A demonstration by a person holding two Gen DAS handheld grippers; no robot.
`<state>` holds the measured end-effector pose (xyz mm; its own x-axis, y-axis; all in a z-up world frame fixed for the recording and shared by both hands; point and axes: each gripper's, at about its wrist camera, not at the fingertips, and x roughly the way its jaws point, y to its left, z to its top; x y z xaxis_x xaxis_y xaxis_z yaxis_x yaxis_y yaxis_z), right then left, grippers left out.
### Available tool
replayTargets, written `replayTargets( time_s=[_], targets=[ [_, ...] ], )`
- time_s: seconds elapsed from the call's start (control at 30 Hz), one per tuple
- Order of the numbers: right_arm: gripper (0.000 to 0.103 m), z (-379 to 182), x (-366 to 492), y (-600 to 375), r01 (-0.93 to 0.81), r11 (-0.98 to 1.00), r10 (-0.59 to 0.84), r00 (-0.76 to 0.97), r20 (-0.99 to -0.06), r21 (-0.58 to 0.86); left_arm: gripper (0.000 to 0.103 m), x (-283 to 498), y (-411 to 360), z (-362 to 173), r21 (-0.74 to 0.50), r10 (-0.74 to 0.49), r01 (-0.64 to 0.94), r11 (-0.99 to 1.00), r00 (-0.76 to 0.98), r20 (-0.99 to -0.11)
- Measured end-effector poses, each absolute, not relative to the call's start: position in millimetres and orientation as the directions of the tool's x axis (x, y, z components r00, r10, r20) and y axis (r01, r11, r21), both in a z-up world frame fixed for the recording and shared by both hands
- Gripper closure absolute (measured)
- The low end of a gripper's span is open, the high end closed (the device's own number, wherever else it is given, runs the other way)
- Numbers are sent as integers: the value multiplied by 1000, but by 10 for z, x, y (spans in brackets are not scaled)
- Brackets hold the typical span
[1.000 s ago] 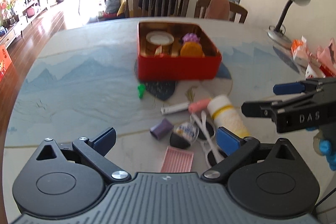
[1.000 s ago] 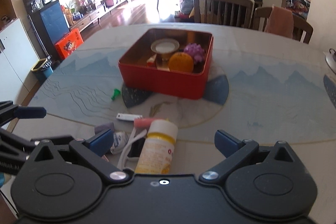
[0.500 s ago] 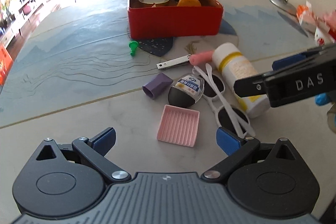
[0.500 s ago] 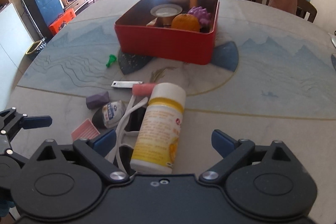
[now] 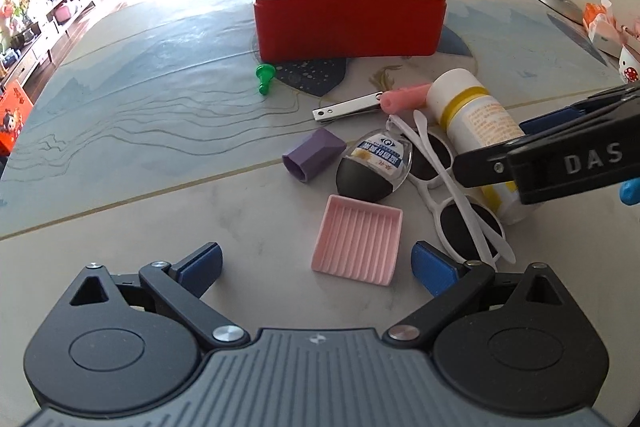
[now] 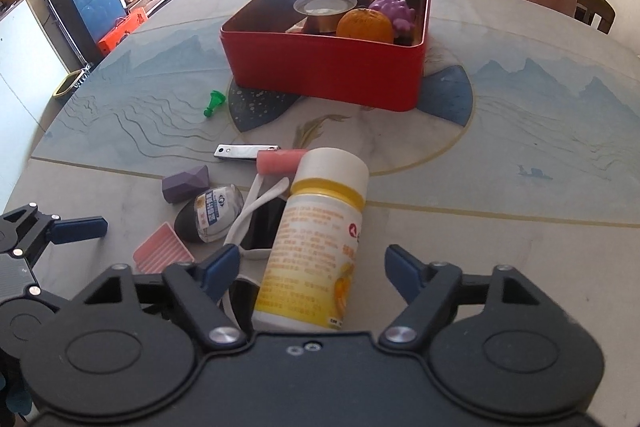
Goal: Organize rigid objects
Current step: 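Grasp the pink soap dish with the left gripper while the right gripper grasps the vitamin bottle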
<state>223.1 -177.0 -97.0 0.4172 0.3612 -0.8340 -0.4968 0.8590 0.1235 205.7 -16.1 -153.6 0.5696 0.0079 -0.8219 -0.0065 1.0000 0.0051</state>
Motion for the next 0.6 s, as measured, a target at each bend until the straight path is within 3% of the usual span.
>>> replayTargets(
  time_s=[0.07, 0.23, 0.3, 0.6],
  targets=[
    [33, -977, 2246, -1765, -497, 859, 362, 416, -834, 125, 13, 2056, -186, -1513, 5, -2, 10, 1000, 578, -816],
    [41, -984, 2265, -1754, -498, 858, 364, 411, -836, 129, 51, 2061, -267, -1446, 7, -20, 44, 999, 589, -808],
    [47, -990, 2276, -1750, -498, 857, 365, 407, -837, 131, 62, 2061, -293, -1431, 9, -26, 56, 998, 590, -807],
    [59, -979, 2281, -1745, -487, 866, 345, 423, -838, 111, 63, 2107, -270, -1418, -9, -30, 40, 999, 575, -818]
  ],
)
